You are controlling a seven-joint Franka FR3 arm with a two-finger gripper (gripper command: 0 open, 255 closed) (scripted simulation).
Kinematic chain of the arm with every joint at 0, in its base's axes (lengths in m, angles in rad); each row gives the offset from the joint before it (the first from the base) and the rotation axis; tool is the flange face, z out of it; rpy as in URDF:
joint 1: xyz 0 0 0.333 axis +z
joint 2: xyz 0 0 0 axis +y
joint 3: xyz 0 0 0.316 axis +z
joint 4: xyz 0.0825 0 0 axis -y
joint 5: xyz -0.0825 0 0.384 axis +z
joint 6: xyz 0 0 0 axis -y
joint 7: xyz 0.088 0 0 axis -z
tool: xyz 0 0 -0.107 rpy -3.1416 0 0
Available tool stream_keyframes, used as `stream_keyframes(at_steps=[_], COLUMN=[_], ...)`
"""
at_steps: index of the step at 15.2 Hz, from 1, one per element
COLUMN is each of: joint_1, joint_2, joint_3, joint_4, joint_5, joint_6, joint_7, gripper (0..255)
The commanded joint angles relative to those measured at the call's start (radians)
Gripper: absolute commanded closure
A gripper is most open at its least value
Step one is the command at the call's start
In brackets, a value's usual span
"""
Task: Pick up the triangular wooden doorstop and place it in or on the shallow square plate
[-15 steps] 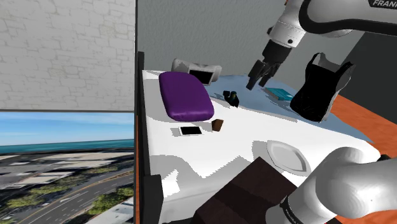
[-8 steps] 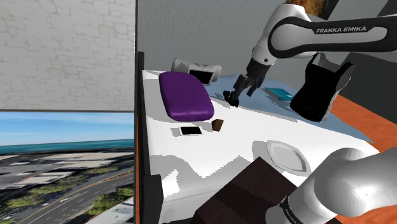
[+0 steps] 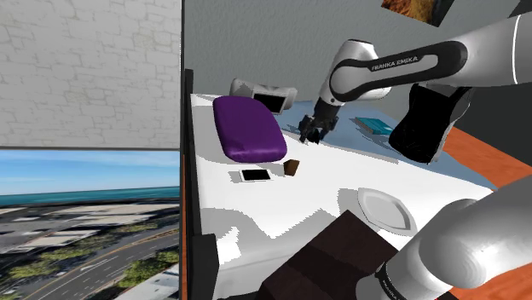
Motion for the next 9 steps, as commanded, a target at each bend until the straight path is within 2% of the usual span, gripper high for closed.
stream_keyframes(at_steps=[1,9], joint_1=[-0.009,-0.044], joint_2=[0.071,0.361], joint_3=[-0.01,-0.047], joint_4=[0.018,0.12], joint_5=[0.0,0.026], joint_6=[0.052,0.23], joint_7=[0.009,0.033], gripper=[0,0])
